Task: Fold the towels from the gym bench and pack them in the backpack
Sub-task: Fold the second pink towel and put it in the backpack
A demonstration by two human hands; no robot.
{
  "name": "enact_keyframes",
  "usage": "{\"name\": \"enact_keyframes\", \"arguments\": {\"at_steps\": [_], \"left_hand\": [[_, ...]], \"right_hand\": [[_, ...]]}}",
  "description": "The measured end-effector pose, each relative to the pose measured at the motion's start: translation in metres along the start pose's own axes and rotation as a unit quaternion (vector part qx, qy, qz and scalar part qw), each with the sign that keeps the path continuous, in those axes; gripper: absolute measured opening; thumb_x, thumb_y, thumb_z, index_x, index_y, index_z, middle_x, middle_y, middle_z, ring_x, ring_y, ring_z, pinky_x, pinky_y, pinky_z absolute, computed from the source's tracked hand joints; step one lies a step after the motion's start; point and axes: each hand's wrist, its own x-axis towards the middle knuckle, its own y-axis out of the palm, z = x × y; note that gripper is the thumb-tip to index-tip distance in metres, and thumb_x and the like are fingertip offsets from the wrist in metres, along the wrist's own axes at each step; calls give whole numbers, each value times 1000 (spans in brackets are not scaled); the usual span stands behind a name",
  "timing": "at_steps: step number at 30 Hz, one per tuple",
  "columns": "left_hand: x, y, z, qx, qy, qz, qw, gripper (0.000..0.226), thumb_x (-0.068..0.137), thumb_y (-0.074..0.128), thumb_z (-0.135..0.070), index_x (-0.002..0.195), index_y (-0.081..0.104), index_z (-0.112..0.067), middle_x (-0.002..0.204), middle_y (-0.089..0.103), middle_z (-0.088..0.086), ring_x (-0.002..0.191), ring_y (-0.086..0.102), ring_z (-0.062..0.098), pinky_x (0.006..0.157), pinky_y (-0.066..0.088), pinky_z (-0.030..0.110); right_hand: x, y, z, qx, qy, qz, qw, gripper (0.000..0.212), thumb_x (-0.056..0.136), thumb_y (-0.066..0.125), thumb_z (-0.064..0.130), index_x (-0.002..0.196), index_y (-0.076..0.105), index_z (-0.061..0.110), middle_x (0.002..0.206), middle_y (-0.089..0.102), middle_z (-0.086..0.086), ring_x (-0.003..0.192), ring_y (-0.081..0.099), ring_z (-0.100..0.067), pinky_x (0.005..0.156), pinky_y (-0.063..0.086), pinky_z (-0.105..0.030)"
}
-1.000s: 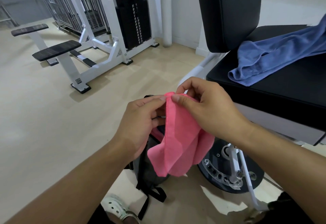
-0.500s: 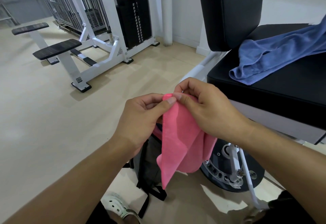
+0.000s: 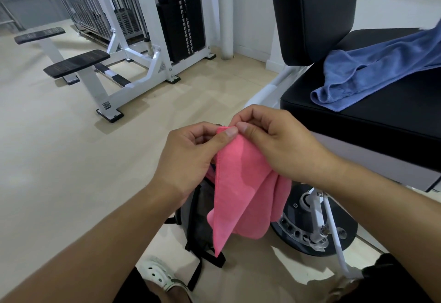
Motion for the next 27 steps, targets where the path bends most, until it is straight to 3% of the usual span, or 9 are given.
{"name": "enact_keyframes", "arguments": {"at_steps": [3, 7, 11, 14, 17, 21, 24, 27], "left_hand": [[3, -4, -1, 47, 35, -2, 998, 18, 86, 74, -35, 85, 79, -18, 85, 76, 12, 72, 67, 18, 66, 57, 34], [15, -20, 1, 87, 88, -58, 991, 18, 98, 67, -30, 87, 75, -19, 84, 72, -3, 81, 63, 11, 86, 55, 47], [28, -37, -3, 29, 88, -153, 984, 18, 99, 66, -30, 82, 71, -26, 74, 65, -18, 75, 57, 1, 80, 45, 26], [35, -52, -1, 7, 89, -194, 977, 18, 98, 66, -35, 82, 72, -31, 79, 67, -16, 82, 59, 4, 85, 45, 28], [40, -67, 0, -19, 100, -235, 967, 16, 96, 68, -39, 81, 72, -32, 93, 70, 0, 92, 62, 15, 93, 51, 42], [46, -81, 0, -21, 102, -290, 951, 17, 99, 65, -34, 83, 68, -31, 79, 61, -14, 76, 54, 2, 76, 43, 20], [50, -95, 2, -14, 96, -316, 944, 18, 99, 65, -36, 82, 66, -32, 77, 57, -13, 70, 51, 1, 70, 40, 18], [50, -104, 3, -19, 90, -327, 941, 19, 99, 65, -35, 81, 65, -31, 76, 56, -12, 67, 50, 2, 68, 41, 18]], "right_hand": [[1, 0, -1, -7, -6, -12, 1000, 7, 100, 64, 29, 97, 68, 24, 80, 75, -3, 72, 70, -20, 71, 58, -43], [0, -1, -4, -28, 18, 6, 999, 12, 88, 77, 36, 92, 68, 29, 78, 73, 4, 67, 65, -10, 65, 55, -34], [-4, 10, -10, -85, 39, 76, 993, 12, 87, 79, 30, 90, 69, 26, 77, 70, 8, 68, 62, -2, 69, 53, -26], [-10, 25, -14, -140, 38, 123, 982, 10, 90, 75, 29, 89, 67, 23, 81, 70, 7, 74, 64, -5, 73, 54, -25], [-12, 32, -17, -194, 35, 135, 971, 10, 91, 69, 30, 92, 65, 22, 83, 70, 4, 79, 65, -10, 76, 54, -33], [-11, 30, -14, -245, 43, 119, 961, 6, 93, 64, 29, 91, 60, 26, 77, 66, 7, 75, 62, -9, 72, 53, -33], [-10, 24, -13, -302, 55, 87, 948, 5, 95, 62, 34, 90, 61, 31, 74, 66, 9, 74, 63, -12, 73, 54, -34], [-10, 22, -11, -313, 58, 47, 947, 20, 98, 58, 40, 91, 70, 26, 74, 68, 7, 77, 64, -16, 73, 54, -36]]}}
